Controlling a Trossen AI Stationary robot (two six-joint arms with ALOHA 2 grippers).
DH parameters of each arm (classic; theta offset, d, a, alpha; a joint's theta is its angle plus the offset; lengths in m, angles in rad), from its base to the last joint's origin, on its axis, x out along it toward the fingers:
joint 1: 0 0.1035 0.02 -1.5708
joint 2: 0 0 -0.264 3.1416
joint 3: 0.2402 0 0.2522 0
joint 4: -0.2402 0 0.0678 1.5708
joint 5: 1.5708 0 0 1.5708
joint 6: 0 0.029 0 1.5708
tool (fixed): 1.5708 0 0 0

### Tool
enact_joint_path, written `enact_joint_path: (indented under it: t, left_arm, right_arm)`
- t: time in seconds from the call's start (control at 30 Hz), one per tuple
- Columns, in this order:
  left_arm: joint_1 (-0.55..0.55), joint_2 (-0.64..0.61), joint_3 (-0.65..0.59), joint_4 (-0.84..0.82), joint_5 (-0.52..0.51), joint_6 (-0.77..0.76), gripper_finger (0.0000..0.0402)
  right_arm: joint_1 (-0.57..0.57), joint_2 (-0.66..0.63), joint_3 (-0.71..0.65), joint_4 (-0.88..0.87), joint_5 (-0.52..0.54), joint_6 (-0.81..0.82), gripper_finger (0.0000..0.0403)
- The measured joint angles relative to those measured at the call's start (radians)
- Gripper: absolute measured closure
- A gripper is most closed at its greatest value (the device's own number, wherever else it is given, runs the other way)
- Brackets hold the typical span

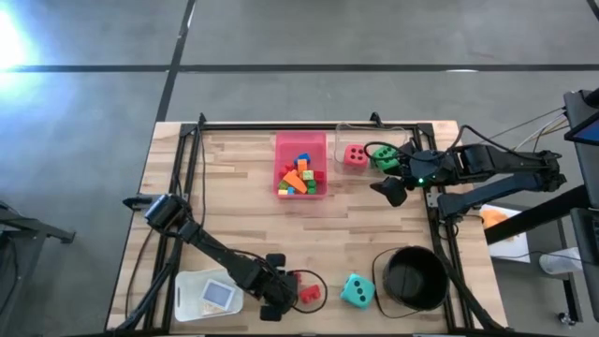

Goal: Pick & Place Toys
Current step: Put the yellow game piece into the red bin

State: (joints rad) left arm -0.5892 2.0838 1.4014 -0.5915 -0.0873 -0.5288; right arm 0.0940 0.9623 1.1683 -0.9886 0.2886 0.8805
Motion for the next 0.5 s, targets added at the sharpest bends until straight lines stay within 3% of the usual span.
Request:
enact_joint_path:
  t: [0.2,0.5]
  left_arm:
    - [0.003,-0.038,-0.001,-0.045,0.002,-0.04,0.0266]
    - [0.098,-0.284,-0.001,-0.222,-0.176,-0.089,0.0266]
  right_arm:
    - [0.0,0.0,0.0,0.003,0.0,0.01,0.0021]
    - [-0.001,0.0,0.0,0.018,0.002,0.028,0.0021]
